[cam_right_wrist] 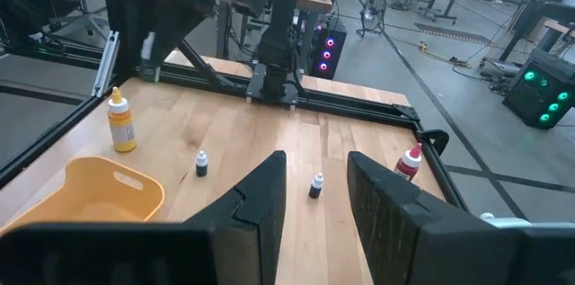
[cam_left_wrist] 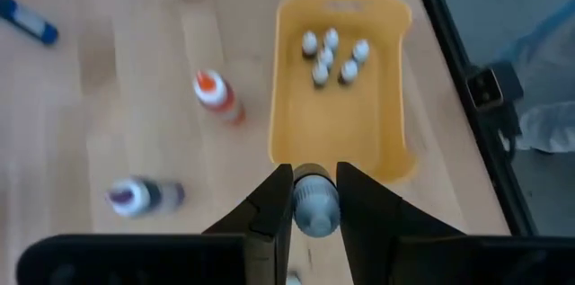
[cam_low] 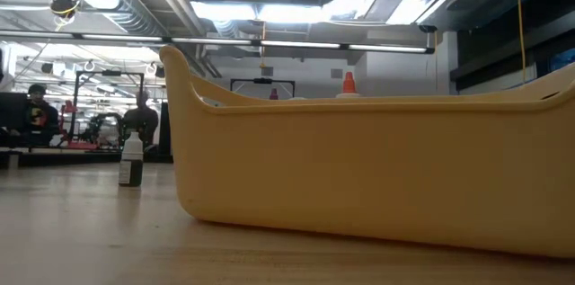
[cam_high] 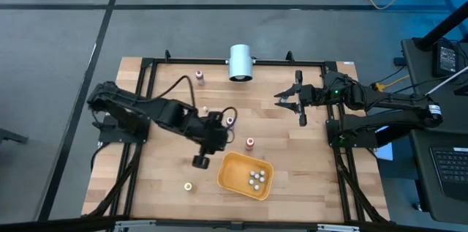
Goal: Pick & Place food coloring
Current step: Put the small green food coloring bottle into the yellow container
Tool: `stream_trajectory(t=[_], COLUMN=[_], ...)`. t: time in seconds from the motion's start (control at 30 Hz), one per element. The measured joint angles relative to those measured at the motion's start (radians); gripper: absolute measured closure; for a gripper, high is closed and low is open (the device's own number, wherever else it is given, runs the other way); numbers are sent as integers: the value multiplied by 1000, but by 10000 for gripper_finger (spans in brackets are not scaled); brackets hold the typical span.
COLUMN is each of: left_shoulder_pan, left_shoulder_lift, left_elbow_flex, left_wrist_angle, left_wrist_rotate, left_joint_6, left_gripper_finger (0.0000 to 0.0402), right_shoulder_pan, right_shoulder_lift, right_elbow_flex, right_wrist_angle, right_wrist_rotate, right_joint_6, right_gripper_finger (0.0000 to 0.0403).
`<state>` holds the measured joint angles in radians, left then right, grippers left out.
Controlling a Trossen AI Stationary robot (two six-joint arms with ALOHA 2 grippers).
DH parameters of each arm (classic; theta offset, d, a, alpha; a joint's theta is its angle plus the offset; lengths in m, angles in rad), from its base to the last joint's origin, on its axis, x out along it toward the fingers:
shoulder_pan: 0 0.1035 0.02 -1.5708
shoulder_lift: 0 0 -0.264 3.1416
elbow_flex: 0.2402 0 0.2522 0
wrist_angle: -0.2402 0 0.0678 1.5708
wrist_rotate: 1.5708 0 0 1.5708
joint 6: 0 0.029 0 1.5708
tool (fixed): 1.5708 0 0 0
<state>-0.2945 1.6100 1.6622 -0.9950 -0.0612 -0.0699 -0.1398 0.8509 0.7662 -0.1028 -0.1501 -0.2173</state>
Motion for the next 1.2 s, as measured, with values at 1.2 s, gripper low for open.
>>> stream_trajectory(t=[1.2], left_shoulder_pan=[-97], left_shoulder_lift=[381], left_elbow_flex=[301], left_wrist_angle=[110], left_wrist_rotate=[73], left_joint_6=[-128], left_gripper_finger=[330], right_shoulder_pan=[0], right_shoulder_lift=[0], right_elbow_flex=[0], right_wrist_angle=[0], right_wrist_rotate=[0], right_joint_6=[0], right_gripper_finger=[280])
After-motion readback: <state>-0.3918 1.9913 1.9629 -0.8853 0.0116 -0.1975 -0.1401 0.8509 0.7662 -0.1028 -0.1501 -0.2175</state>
